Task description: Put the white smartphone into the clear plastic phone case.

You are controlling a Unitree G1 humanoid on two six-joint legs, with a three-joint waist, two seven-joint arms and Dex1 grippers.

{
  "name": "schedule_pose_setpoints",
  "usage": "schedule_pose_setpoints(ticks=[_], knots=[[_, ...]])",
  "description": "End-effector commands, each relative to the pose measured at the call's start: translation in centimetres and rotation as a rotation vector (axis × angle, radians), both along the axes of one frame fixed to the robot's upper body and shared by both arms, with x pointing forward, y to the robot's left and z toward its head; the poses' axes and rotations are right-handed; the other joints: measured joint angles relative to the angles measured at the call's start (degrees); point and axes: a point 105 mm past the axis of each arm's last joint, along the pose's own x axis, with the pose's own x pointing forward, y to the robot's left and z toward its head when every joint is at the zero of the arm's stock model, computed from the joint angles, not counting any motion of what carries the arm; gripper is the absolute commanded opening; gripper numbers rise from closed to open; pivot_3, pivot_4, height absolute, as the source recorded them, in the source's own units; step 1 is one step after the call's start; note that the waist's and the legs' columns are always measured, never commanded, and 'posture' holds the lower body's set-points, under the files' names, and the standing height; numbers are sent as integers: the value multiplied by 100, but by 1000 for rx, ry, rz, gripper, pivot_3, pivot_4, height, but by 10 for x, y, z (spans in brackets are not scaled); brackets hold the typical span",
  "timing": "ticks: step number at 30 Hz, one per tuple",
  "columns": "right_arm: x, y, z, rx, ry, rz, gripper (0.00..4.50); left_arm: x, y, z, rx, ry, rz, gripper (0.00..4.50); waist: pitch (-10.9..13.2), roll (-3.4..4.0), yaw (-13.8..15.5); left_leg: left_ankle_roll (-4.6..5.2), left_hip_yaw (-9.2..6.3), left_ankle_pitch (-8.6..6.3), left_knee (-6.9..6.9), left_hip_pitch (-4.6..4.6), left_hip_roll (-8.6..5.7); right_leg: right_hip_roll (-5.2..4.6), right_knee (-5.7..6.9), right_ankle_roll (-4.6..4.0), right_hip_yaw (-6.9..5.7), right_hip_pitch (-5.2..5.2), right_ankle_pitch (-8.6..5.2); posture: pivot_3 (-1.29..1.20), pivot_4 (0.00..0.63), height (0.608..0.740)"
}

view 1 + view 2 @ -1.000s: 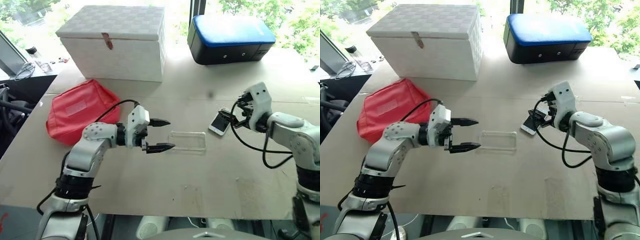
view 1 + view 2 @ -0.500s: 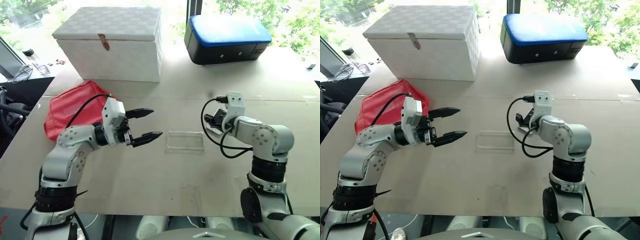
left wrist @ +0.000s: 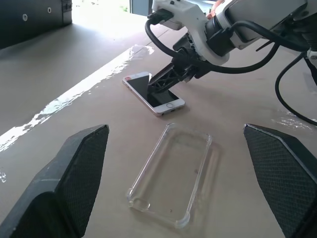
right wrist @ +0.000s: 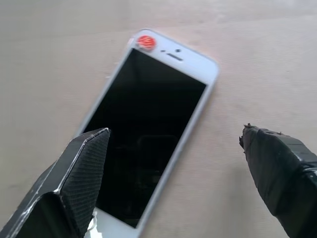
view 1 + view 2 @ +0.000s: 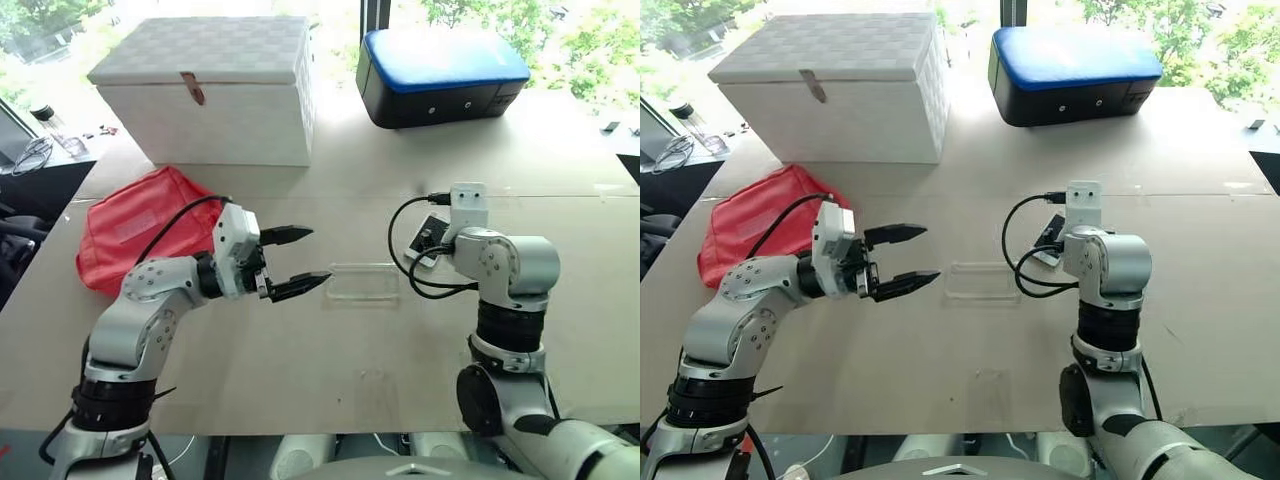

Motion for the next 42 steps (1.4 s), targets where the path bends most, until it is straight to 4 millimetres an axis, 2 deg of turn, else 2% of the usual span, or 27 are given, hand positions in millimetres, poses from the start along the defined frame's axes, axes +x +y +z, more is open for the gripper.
schedule_pose_setpoints(ticks=[1,7,13,19,27,30,35,38,39,40,42], knots=[[4,15,3,114,8,-16,4500,-2,-2,10,-3,-43,-13,4429,-4,1,29,0,-1,0,0,1,0,0,-2,0,-2,0,0,0,150,740],[9,19,-10,110,64,-65,4500,-3,-2,5,34,-43,-8,4429,-16,2,23,0,7,0,-3,12,-1,0,-1,0,-1,4,0,0,150,740],[7,54,-17,143,116,24,4500,-2,-4,7,27,-45,-3,4429,-31,-6,16,21,9,-13,-20,50,0,0,-1,-1,4,35,-1,0,150,740],[14,84,2,223,35,151,4500,-3,-8,8,26,-45,-2,4429,-54,-10,-44,23,12,-16,-30,71,1,6,1,-11,16,44,-7,0,150,740],[11,71,3,112,53,170,4500,-1,-9,10,21,-44,2,4429,-52,-8,-132,22,17,-16,-51,71,14,22,-5,-7,30,32,-4,0,150,740],[11,75,3,105,70,162,4500,-2,-10,9,21,-42,-1,4429,-51,-6,-123,20,15,-16,-61,71,16,24,-7,-10,30,29,-6,0,150,740],[8,90,-13,70,137,195,4500,-1,-13,9,16,-42,-5,4429,-52,-8,-129,20,18,-16,-63,73,16,24,-15,-11,31,32,-6,0,150,740],[4,88,-23,69,181,205,3735,0,-13,9,18,-44,-4,4500,-56,-9,-119,20,18,-17,-62,80,16,26,-17,-12,34,35,-6,0,150,740],[4,84,-25,68,182,201,3243,1,-13,9,19,-45,-2,4500,-58,-12,-113,20,17,-17,-62,80,16,27,-16,-12,32,35,-6,0,150,740],[5,80,-25,69,183,197,2943,1,-13,9,19,-46,0,4500,-63,-15,-113,20,15,-16,-62,80,17,27,-17,-12,30,36,-6,0,150,740],[4,67,-26,70,175,195,2825,1,-13,9,21,-46,3,4500,-66,-20,-117,20,15,-16,-62,80,17,27,-19,-12,32,36,-6,0,150,740]])
